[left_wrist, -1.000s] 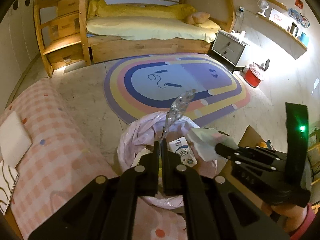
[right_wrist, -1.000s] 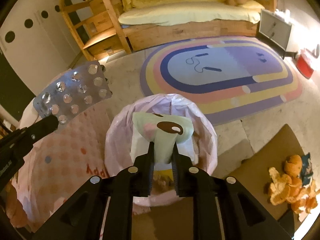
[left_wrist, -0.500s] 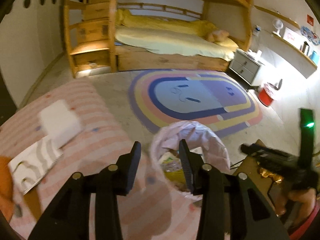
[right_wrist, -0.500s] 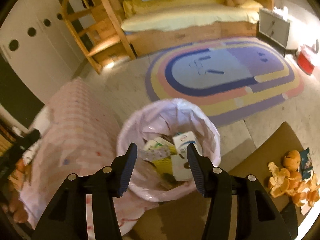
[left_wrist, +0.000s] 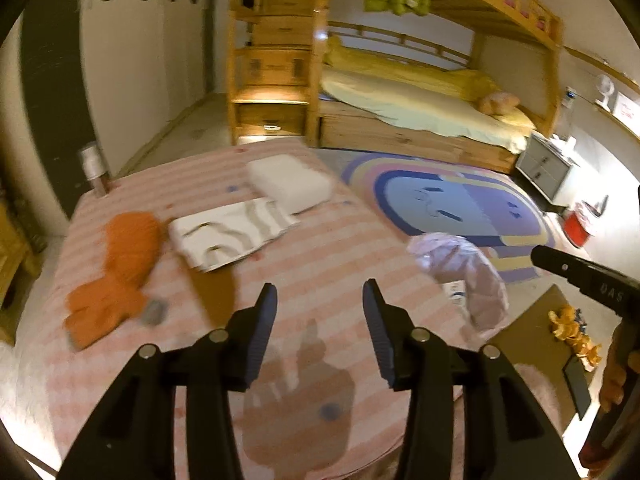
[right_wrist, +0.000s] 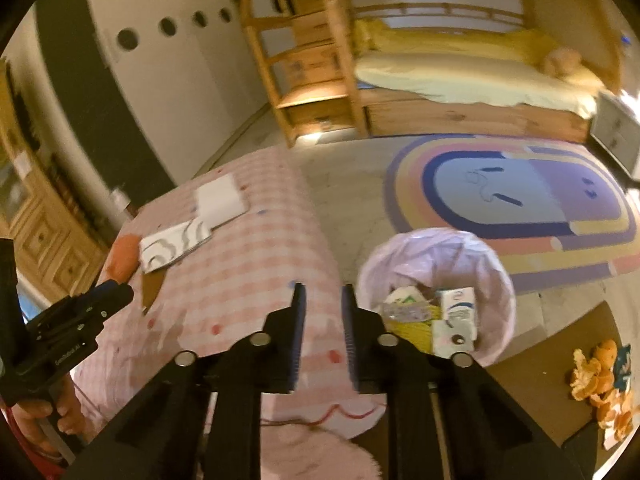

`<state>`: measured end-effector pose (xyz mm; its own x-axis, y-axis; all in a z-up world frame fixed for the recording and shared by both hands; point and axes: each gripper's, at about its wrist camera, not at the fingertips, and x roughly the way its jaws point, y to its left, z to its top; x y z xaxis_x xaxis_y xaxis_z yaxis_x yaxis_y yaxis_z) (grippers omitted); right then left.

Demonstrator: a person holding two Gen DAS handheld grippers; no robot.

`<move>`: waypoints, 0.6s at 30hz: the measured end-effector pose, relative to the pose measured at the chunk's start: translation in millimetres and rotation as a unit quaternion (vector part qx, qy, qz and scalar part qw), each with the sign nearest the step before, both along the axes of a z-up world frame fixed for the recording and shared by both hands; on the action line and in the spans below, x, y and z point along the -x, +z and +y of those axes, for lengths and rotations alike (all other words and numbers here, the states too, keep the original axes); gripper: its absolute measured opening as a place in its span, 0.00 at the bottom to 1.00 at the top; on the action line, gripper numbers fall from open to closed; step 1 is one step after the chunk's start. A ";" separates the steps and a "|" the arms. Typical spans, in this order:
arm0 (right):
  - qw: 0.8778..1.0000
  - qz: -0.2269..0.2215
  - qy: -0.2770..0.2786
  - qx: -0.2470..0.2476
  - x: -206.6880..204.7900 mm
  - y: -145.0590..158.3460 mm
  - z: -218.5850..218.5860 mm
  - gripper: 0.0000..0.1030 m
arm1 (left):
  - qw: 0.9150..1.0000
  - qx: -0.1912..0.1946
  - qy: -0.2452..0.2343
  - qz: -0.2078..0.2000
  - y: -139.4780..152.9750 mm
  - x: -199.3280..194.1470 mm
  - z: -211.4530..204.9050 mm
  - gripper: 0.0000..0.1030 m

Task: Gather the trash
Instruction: 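Move both open tools back over the bed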

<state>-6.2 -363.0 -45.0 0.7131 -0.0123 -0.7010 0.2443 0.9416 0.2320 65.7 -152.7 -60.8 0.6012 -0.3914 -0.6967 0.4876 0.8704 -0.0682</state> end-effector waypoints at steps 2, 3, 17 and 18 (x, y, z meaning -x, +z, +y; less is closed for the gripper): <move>1.000 -0.001 0.018 0.013 -4.9 -0.2 15.8 0.16 | 1.000 0.000 0.017 -0.003 -0.9 1.8 16.2 0.44; 0.999 -0.003 0.026 0.018 -6.8 -0.7 22.8 0.16 | 1.000 0.001 0.027 -0.002 -2.0 1.8 26.2 0.45; 0.991 0.008 0.118 0.058 -66.7 -10.4 99.5 0.17 | 0.991 0.011 0.129 -0.012 -6.0 -22.6 127.3 0.45; 0.991 0.009 0.121 0.059 -72.0 -11.1 104.6 0.18 | 0.991 0.009 0.133 -0.013 -5.9 -25.7 130.9 0.45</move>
<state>65.8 -258.4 -56.1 0.6930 0.0740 -0.7171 0.0116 0.9934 0.1137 91.4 -21.8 -66.6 0.7031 -0.2281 -0.6735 0.2424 0.9673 -0.0746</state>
